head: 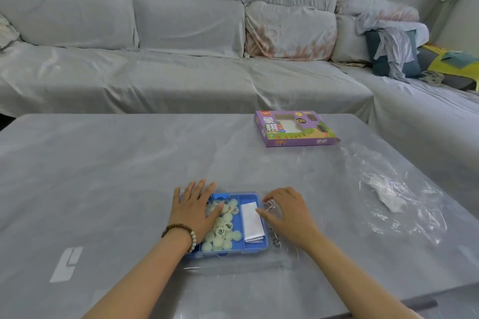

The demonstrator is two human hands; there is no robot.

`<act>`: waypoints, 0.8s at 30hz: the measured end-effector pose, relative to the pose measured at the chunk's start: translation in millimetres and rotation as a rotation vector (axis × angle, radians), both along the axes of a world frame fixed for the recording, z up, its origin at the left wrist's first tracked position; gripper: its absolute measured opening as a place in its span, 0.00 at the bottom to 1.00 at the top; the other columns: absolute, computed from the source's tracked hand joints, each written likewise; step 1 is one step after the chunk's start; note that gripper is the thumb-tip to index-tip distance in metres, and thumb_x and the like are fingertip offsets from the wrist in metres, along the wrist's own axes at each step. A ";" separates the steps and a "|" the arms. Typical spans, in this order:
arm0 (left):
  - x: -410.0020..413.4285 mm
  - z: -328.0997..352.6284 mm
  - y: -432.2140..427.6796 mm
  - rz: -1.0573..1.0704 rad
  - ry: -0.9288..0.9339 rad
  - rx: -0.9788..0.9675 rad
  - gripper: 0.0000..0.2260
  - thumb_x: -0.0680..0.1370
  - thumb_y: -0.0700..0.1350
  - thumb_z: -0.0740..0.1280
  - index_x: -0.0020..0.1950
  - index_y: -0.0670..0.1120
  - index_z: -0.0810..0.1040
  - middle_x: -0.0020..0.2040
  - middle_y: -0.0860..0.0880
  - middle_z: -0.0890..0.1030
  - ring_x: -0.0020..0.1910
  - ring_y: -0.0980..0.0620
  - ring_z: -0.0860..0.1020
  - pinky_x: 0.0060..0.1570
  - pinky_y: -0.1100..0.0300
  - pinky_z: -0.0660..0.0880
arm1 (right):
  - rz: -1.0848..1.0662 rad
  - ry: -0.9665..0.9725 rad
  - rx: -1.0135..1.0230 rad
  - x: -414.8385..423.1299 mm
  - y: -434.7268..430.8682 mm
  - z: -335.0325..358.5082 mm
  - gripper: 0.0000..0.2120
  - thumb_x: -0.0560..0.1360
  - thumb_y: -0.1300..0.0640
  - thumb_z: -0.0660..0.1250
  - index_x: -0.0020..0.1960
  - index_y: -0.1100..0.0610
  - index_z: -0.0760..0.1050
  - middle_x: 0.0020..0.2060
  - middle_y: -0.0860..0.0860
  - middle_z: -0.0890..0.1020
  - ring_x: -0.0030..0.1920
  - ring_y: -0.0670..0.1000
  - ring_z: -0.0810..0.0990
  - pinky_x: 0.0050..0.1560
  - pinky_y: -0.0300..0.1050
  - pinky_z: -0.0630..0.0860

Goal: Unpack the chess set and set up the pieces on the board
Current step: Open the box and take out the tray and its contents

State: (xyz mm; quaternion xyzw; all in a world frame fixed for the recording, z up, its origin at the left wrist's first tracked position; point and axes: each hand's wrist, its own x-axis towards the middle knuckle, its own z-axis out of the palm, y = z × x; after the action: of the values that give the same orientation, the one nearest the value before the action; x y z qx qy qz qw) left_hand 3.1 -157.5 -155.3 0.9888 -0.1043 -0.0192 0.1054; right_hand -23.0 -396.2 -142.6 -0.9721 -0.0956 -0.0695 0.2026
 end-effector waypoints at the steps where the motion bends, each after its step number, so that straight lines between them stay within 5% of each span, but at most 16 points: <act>1: -0.3 -0.1 -0.6 0.001 0.001 0.005 0.36 0.70 0.68 0.34 0.76 0.56 0.47 0.77 0.53 0.47 0.76 0.51 0.44 0.73 0.48 0.38 | 0.014 0.027 -0.098 -1.2 0.6 -0.4 0.33 0.68 0.30 0.45 0.58 0.49 0.73 0.53 0.41 0.75 0.57 0.45 0.67 0.61 0.38 0.60; 4: 0.0 -1.4 -1.1 0.007 -0.009 0.002 0.36 0.70 0.68 0.34 0.76 0.56 0.47 0.77 0.53 0.48 0.76 0.51 0.45 0.73 0.48 0.38 | 0.038 0.077 -0.238 -1.2 -0.1 -2.8 0.36 0.69 0.30 0.39 0.62 0.49 0.71 0.55 0.43 0.73 0.55 0.47 0.67 0.59 0.40 0.60; 9: 0.5 -1.9 -0.9 0.014 -0.011 0.018 0.36 0.70 0.68 0.34 0.76 0.56 0.47 0.77 0.53 0.48 0.76 0.51 0.45 0.73 0.48 0.38 | 0.052 0.153 -0.186 2.6 -2.7 2.5 0.16 0.78 0.40 0.55 0.51 0.50 0.73 0.46 0.45 0.76 0.47 0.47 0.69 0.48 0.41 0.63; 15: 3.7 0.6 -6.6 0.012 -0.006 -0.001 0.44 0.62 0.69 0.29 0.76 0.54 0.48 0.77 0.51 0.48 0.76 0.50 0.45 0.72 0.47 0.37 | 0.018 0.230 0.351 8.8 -18.4 9.6 0.03 0.75 0.56 0.68 0.43 0.52 0.79 0.31 0.39 0.78 0.28 0.40 0.69 0.34 0.31 0.65; 19: 13.3 3.8 -36.2 -0.068 -0.005 -0.051 0.52 0.58 0.74 0.22 0.76 0.53 0.49 0.77 0.52 0.51 0.75 0.51 0.46 0.73 0.50 0.38 | -0.124 0.200 0.696 35.1 -28.2 13.5 0.03 0.72 0.60 0.71 0.44 0.57 0.78 0.31 0.48 0.83 0.30 0.45 0.78 0.34 0.34 0.73; 24: 48.2 4.9 -88.9 -0.187 0.040 -0.171 0.24 0.79 0.62 0.49 0.71 0.53 0.63 0.71 0.53 0.65 0.72 0.52 0.58 0.72 0.53 0.49 | -0.355 0.169 0.784 96.9 -46.3 13.6 0.03 0.74 0.63 0.68 0.44 0.61 0.73 0.33 0.53 0.81 0.23 0.39 0.76 0.27 0.30 0.69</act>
State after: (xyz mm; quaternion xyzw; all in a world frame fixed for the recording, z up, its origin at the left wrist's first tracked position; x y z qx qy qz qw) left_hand 51.4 -246.3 -150.4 0.9615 -0.1953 -0.0396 0.1893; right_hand 73.9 -442.5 -129.0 -0.8254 0.1235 -0.0546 0.5482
